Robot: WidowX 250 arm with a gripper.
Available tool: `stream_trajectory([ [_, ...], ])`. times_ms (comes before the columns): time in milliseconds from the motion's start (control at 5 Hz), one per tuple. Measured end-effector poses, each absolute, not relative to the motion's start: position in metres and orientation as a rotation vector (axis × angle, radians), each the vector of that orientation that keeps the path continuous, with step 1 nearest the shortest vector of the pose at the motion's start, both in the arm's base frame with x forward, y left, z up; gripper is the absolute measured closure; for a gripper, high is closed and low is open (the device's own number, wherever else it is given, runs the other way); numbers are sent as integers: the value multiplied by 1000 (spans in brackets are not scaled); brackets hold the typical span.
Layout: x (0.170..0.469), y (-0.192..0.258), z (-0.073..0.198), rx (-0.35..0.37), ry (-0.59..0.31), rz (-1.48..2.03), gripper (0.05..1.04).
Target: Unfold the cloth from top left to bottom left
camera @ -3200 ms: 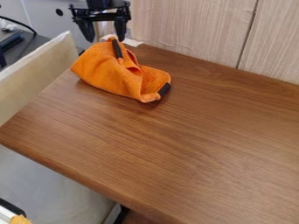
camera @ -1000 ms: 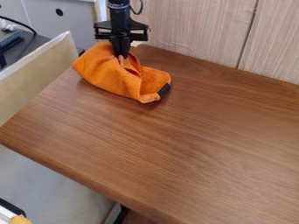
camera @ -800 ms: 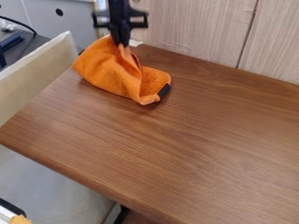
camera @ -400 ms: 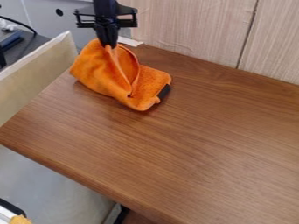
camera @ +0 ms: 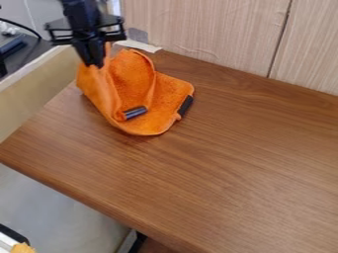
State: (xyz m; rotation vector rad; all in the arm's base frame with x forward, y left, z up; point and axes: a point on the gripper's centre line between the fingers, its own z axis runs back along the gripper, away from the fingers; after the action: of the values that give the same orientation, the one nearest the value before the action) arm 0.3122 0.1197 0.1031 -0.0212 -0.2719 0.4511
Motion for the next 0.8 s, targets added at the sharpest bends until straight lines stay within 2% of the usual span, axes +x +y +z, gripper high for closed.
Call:
stream_trajectory([
  [400, 255, 121, 54, -14, -190, 474, 998],
  [800, 230, 120, 25, 9, -198, 488, 977],
])
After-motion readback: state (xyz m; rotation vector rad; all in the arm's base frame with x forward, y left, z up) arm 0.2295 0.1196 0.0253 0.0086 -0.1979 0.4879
